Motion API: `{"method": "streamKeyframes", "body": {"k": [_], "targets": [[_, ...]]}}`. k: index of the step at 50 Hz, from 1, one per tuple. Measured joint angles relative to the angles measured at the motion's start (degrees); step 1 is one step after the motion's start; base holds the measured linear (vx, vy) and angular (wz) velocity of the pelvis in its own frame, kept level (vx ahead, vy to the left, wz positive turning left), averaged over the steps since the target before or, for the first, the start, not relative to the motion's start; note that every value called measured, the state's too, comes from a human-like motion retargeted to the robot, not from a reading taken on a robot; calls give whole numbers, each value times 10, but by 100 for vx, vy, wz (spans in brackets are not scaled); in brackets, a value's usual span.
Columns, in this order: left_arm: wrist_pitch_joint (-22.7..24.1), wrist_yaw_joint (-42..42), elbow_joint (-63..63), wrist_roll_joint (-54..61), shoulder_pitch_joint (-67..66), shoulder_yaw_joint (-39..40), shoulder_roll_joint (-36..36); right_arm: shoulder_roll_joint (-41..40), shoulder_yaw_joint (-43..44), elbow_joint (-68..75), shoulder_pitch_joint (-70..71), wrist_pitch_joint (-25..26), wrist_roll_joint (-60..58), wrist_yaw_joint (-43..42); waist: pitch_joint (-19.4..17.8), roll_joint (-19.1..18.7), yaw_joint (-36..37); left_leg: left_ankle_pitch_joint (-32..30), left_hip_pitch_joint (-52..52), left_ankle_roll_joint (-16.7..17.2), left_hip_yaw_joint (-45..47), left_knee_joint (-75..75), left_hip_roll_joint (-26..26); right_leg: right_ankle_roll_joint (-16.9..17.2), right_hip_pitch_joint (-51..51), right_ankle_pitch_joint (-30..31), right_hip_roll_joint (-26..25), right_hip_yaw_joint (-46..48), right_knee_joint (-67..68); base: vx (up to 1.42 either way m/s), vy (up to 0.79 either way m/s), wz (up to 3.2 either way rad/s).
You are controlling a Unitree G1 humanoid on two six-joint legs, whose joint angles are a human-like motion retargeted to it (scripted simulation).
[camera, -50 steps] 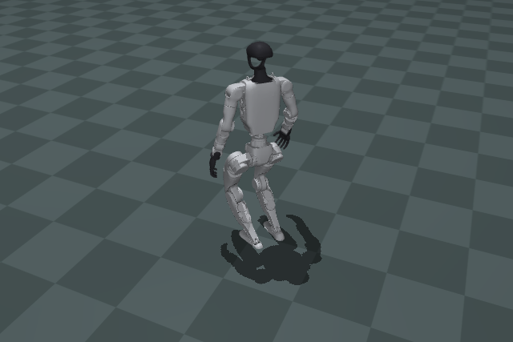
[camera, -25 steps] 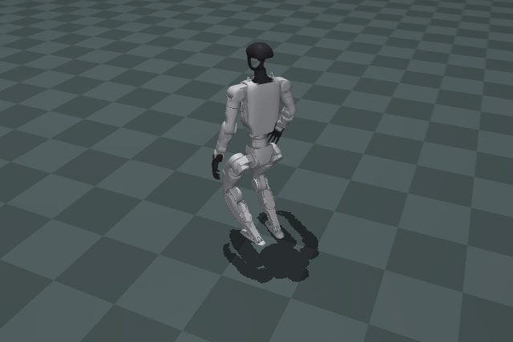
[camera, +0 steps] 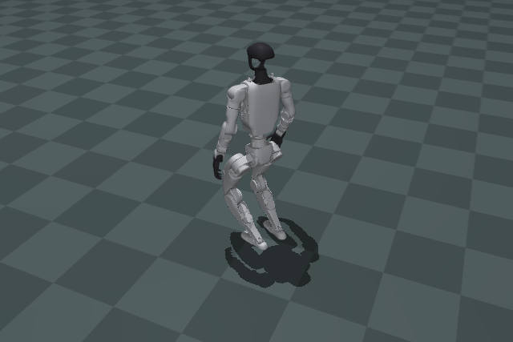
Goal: Sport exercise
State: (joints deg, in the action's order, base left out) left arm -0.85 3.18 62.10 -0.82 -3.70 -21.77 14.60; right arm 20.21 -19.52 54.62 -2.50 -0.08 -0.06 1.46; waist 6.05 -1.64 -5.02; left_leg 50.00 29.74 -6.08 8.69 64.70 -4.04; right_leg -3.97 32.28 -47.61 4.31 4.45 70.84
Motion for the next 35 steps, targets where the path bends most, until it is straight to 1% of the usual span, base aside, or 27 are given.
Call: {"method": "streamKeyframes", "body": {"k": [2, 5, 7, 8, 9, 10, 12, 13, 15, 17, 18, 20, 22, 23, 25, 27, 28, 30, 31, 32, 33, 35], "targets": [[-5, -13, 9, -10, 18, -1, -4, -10, -8, 23, 13, 4, -10, -2, 5, 15, -11, 0, 48, -5, 10, 26, -15, 5, 48, -24, 37, 11, 48, -16, -4, 85], [-7, -20, 27, -13, 26, 9, -17, -29, -5, 67, 19, 8, -11, -7, 28, 28, -20, 0, 73, -12, 6, 6, -37, 4, 81, -24, 60, 11, 66, -2, -3, 56], [-3, -16, 26, -4, 14, 17, -24, -35, 9, 79, 12, 7, -4, -8, 7, 21, -9, 0, 3, -9, -9, -40, -32, -3, 16, 1, 34, 8, 19, 14, -2, -29], [-2, -13, 22, 2, 4, 21, -26, -36, 16, 76, 4, 8, -3, -9, 1, 8, 3, 0, -31, -6, -17, -55, -16, -10, -18, 32, 2, -1, -19, 16, 0, -56], [-2, -9, 18, 10, -5, 26, -27, -34, 22, 70, -2, 9, -2, -11, 2, 0, 9, -43, -59, 0, -22, -91, -5, -18, -46, 74, -18, -9, -68, 14, 0, -40], [-2, -6, 13, 20, -13, 30, -28, -32, 29, 63, -7, 10, -1, -13, 6, -7, 13, -107, -84, 8, -24, -138, 3, -27, -70, 122, -32, -17, -121, 9, -1, 1], [-6, 2, -1, 42, -33, 41, -29, -27, 31, 47, -18, 13, 4, -14, 28, -9, 11, -230, -110, 20, -30, -237, -4, -34, -90, 219, -37, -38, -205, 6, -1, 28], [-8, 4, -9, 51, -42, 45, -26, -23, 30, 39, -22, 14, 6, -12, 38, -9, 10, -278, -115, 23, -29, -269, -6, -33, -91, 255, -36, -44, -231, 3, -1, 36], [-11, 6, -24, 67, -56, 49, -16, -14, 28, 23, -26, 12, 15, -8, 50, -9, 12, -327, -116, 28, -27, -297, -9, -31, -91, 294, -37, -53, -256, 1, -1, 35], [-8, -1, -35, 74, -67, 48, -9, -7, 24, 6, -30, 6, 19, -10, 53, -6, 13, -320, -107, 25, -23, -269, -12, -27, -85, 290, -35, -53, -239, -3, -1, 26], [-6, -3, -43, 75, -71, 48, -4, -3, 24, -6, -30, 4, 20, -10, 55, -5, 14, -306, -103, 21, -20, -256, -11, -27, -84, 283, -35, -53, -233, -3, -1, 20], [-3, -6, -58, 71, -78, 49, 7, 4, 24, -29, -26, 1, 20, -9, 54, -3, 17, -253, -97, 17, -15, -219, -7, -24, -82, 253, -35, -47, -212, 0, 0, 0], [-1, -8, -74, 61, -80, 50, 20, 10, 22, -52, -19, 1, 14, -7, 44, -1, 21, -152, -86, 13, -10, -148, 2, -16, -76, 175, -34, -32, -161, -3, -1, 4], [0, -10, -82, 53, -78, 50, 27, 13, 20, -62, -13, 2, 8, -6, 35, -1, 23, -93, -76, 9, -6, -102, 9, -9, -70, 123, -31, -21, -122, -6, -2, 19], [-3, -19, -90, 32, -67, 48, 37, 14, 12, -73, 5, 7, -8, -6, 12, 5, 22, 0, -48, 2, 9, -19, 18, 9, -46, 20, -10, 6, -31, -11, -4, 53], [-10, -34, -75, 15, -45, 46, 34, 3, 7, -54, 27, 14, -19, -18, 7, 28, 6, 0, -9, -7, 22, -2, -3, 19, -4, -24, 40, 23, 31, -15, -4, 103], [-12, -38, -62, 10, -36, 48, 28, -7, 8, -38, 34, 17, -21, -24, 13, 37, -1, 0, 4, -12, 24, -5, -12, 21, 12, -24, 53, 24, 44, -6, -3, 80], [-10, -39, -31, 11, -22, 54, 11, -28, 17, 10, 42, 20, -17, -33, 14, 41, -1, 0, -15, -11, 19, -32, -20, 20, -1, -13, 54, 25, 32, 7, -2, 18], [-9, -36, -22, 21, -25, 56, 2, -35, 24, 27, 36, 22, -13, -34, 9, 26, 11, -6, -46, -5, 9, -50, -3, 12, -33, 23, 20, 19, -11, 14, -1, -42], [-8, -32, -14, 33, -29, 59, -6, -40, 32, 43, 30, 23, -10, -36, 9, 14, 19, -36, -74, 1, 0, -83, 9, 2, -62, 64, -6, 11, -60, 13, 0, -42], [-7, -28, -8, 50, -34, 64, -15, -44, 40, 56, 23, 25, -7, -38, 18, 10, 21, -114, -99, 8, -6, -144, 11, -13, -86, 118, -18, -1, -123, 10, -1, -3], [-9, -24, -3, 83, -48, 78, -31, -48, 49, 77, 11, 28, 3, -39, 47, 10, 17, -305, -129, 25, -19, -280, -1, -29, -111, 260, -23, -28, -243, 6, -2, 30]]}}
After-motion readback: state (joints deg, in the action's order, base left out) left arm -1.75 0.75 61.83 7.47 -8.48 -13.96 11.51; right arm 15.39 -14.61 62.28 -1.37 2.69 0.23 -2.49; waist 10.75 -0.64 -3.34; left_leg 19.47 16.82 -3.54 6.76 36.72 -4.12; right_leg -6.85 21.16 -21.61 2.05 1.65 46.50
